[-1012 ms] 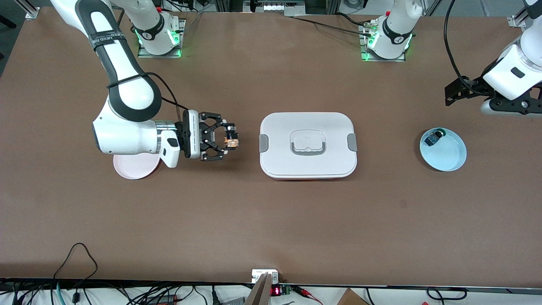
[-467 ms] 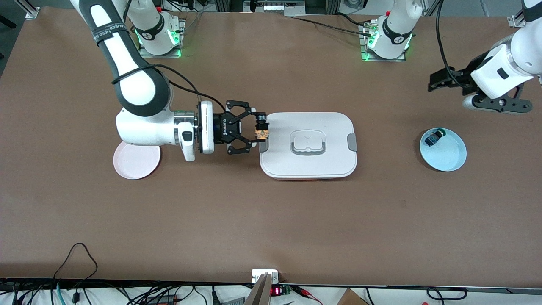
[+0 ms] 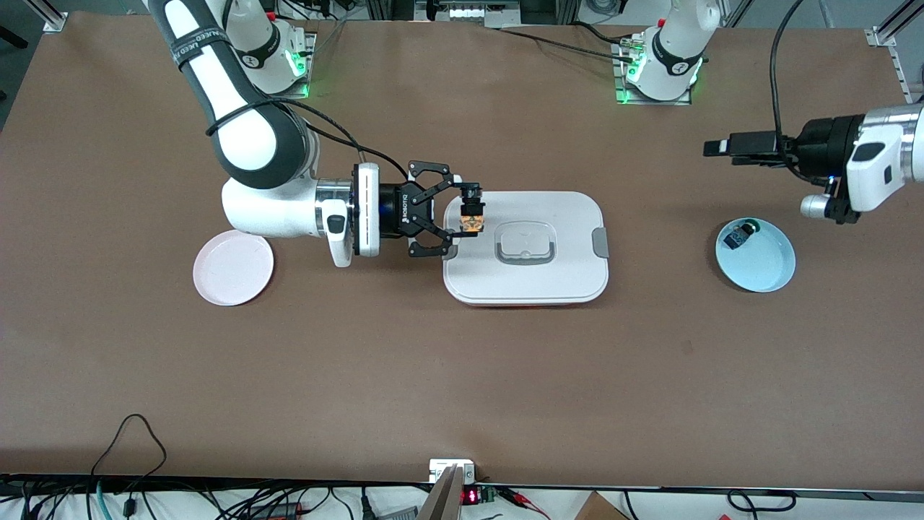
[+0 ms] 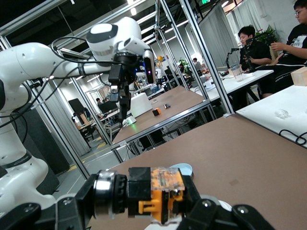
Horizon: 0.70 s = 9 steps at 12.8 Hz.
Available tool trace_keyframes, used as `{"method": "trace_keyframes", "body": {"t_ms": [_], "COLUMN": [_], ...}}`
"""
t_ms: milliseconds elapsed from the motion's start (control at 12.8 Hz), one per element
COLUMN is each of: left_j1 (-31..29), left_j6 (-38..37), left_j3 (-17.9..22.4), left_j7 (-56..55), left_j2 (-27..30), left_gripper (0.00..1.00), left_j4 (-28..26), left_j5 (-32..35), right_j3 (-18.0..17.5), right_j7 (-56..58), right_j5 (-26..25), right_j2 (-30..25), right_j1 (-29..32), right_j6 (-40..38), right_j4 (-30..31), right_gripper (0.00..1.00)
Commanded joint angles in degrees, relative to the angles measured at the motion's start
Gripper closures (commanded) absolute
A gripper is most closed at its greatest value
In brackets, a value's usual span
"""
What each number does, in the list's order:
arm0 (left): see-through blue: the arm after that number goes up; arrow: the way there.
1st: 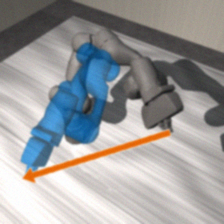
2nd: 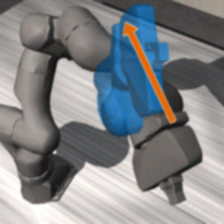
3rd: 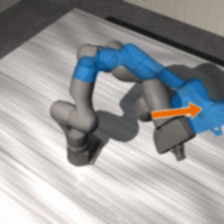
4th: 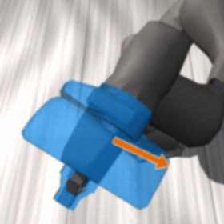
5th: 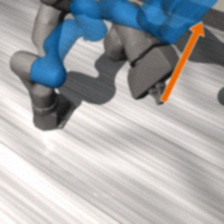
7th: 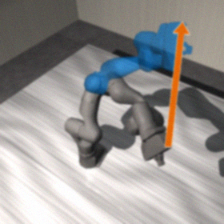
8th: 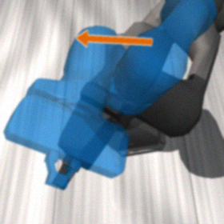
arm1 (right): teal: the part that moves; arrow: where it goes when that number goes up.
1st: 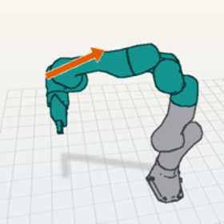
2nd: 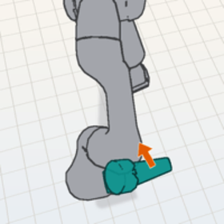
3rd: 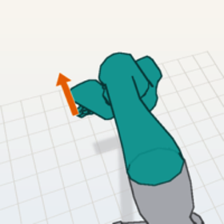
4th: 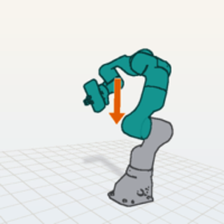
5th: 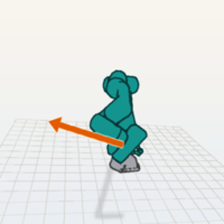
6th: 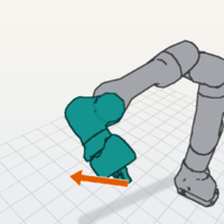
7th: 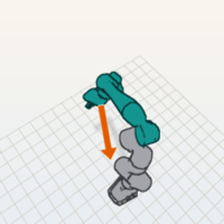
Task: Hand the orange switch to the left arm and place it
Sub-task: 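Lift the orange switch with the right gripper and carry it over the box, then hold the switch above the box while the left gripper reaches and grasps it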
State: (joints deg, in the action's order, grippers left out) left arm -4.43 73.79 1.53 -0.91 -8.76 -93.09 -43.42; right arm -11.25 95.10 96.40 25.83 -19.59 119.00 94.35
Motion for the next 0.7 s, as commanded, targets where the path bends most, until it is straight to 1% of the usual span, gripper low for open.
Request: {"method": "trace_keyframes", "body": {"t_ms": [0,156,233,311,389,467,545,623], "left_j1": [-0.58,-0.41,0.38,1.6,2.57,3.19,3.46,3.55], "left_j6": [-0.05,3.54,7.21,11.6,15.04,16.12,19.35,24.43], "left_j3": [-0.3,-0.56,-1.0,-2.22,-3.54,-5.38,-7.92,-10.9], "left_j7": [0.21,0.21,0.21,0.21,0.21,0.12,0.04,0.21], "left_j2": [-1.43,-1.87,-3.44,-5.02,-5.91,-6.0,-5.74,-5.65], "left_gripper": [0.0,0.0,0.0,0.0,0.0,0.0,0.0,0.0], "left_j4": [-1.47,-2.54,-2.89,-3.15,-3.41,-4.55,-6.56,-7.8], "left_j5": [-12.52,-21.58,-24.76,-27.05,-27.59,-28.64,-30.57,-31.55], "right_j3": [-0.09,-0.09,-0.09,-0.09,-0.09,-0.09,-0.09,-0.09], "right_j7": [-0.62,-0.53,-0.44,-0.18,-0.17,-0.09,0.17,0.44], "right_j5": [3.96,5.37,5.81,5.99,6.08,6.69,8.18,9.67], "right_j2": [0.63,1.15,1.5,1.77,1.77,1.86,2.12,2.21], "right_j1": [-1.32,-2.38,-2.38,-2.47,-2.99,-3.26,-3.87,-4.49], "right_j6": [1.32,2.72,3.16,3.17,3.25,3.26,3.34,3.87], "right_j4": [-1.63,-1.89,-1.98,-2.07,-2.07,-2.07,-2.07,-2.07], "right_gripper": [1.0,1.0,1.0,1.0,1.0,1.0,1.0,1.0]}}
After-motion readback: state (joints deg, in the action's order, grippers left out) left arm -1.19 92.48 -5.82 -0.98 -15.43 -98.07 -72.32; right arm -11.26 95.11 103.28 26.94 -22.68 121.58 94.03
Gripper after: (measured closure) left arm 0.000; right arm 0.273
